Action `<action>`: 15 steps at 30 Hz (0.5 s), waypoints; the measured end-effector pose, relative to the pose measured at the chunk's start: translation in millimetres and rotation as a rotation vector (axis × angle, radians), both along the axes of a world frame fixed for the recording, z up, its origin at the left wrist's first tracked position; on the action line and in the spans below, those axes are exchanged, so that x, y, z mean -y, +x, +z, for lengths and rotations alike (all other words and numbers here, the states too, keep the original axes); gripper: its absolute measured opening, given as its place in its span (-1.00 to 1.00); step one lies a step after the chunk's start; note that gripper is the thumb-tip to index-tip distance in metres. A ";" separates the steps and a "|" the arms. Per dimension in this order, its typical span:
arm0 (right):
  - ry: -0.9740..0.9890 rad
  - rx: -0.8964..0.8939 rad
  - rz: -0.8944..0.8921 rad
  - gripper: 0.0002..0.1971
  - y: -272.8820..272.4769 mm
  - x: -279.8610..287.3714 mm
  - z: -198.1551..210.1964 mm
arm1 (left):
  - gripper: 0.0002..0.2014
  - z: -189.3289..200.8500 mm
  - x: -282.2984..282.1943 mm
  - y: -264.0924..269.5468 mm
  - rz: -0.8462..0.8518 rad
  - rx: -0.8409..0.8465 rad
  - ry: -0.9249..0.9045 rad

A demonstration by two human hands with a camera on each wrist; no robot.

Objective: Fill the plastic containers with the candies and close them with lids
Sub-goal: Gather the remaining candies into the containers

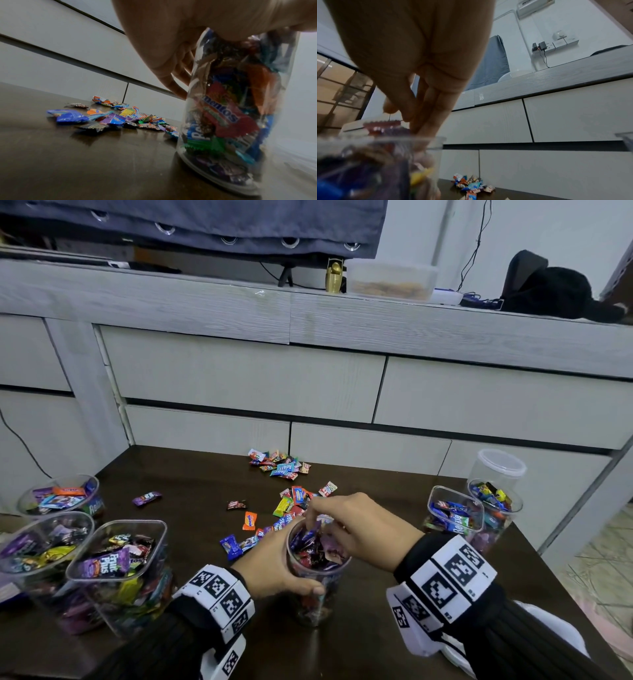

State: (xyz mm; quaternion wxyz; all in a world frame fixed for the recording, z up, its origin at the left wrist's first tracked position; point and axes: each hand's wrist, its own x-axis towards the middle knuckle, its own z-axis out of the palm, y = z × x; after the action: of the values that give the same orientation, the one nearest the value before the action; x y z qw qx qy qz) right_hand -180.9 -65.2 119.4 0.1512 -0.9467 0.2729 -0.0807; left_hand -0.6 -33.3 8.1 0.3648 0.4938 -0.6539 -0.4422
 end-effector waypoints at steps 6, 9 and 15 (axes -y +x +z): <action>-0.144 -0.014 -0.153 -0.75 4.8 2.0 -25.7 | -0.09 -8.3 0.7 0.0 -0.011 -0.075 0.049; -0.160 0.070 -0.184 -0.80 5.2 2.1 -32.9 | -0.08 -9.8 -0.1 0.1 -0.006 -0.070 0.048; 0.075 0.070 -0.325 -0.32 13.1 -14.4 -42.5 | -0.24 -8.5 0.6 -2.6 -0.009 0.041 -0.013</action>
State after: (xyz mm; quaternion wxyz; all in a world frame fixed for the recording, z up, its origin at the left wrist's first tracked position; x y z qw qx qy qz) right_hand -167.8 -50.9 76.9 0.1806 -0.8805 0.4196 -0.1270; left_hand -3.2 -33.9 -0.4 0.3524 0.4973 -0.6663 -0.4295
